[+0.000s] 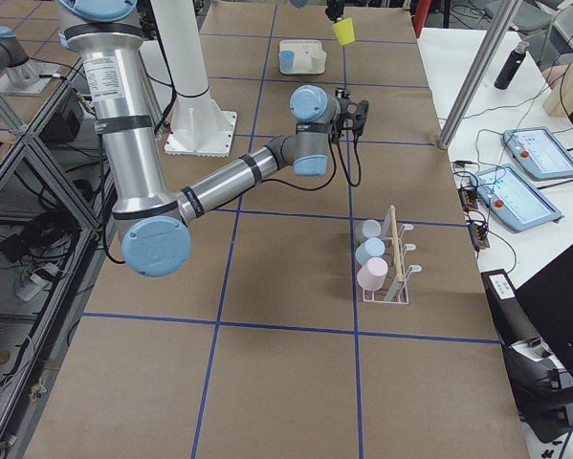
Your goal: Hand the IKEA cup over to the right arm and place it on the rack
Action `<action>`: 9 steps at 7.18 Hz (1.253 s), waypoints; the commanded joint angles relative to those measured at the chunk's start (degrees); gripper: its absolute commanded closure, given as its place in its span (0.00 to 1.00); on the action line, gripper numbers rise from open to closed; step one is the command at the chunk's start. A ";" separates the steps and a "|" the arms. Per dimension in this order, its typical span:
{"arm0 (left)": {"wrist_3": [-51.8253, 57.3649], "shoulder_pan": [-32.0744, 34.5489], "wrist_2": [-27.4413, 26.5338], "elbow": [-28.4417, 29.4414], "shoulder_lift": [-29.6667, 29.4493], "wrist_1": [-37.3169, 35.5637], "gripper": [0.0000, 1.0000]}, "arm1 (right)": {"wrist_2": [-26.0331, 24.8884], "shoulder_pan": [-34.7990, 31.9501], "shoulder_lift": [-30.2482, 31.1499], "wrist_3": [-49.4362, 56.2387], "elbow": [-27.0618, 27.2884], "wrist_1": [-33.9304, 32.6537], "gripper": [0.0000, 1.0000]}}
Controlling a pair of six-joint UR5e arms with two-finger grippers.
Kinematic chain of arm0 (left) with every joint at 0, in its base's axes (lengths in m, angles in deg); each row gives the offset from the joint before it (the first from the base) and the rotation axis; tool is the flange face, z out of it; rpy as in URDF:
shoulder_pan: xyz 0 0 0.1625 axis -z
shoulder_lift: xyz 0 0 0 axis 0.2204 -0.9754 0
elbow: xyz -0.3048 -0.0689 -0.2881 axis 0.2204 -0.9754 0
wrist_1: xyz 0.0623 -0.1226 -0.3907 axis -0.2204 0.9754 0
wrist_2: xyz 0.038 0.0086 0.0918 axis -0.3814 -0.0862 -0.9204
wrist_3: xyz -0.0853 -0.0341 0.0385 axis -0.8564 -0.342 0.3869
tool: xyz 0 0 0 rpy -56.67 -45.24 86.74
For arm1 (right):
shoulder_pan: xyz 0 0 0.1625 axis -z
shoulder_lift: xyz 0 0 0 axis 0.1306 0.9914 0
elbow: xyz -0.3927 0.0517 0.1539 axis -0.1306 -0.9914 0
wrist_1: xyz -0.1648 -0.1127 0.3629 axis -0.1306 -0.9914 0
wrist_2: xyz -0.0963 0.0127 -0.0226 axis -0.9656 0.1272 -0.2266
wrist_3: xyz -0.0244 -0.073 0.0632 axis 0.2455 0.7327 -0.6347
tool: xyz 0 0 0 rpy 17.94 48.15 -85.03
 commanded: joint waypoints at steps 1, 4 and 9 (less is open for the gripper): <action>-12.51 -7.31 -12.25 0.91 -1.36 12.25 1.00 | -11.78 7.20 -2.16 -7.79 4.19 0.00 0.02; -19.73 -10.40 -17.65 2.31 -1.45 24.66 1.00 | -29.72 19.41 -4.09 -13.69 6.32 5.49 0.02; -27.93 -23.13 -29.42 2.06 -1.45 39.89 1.00 | -43.06 31.67 -8.67 -14.67 5.79 9.49 0.03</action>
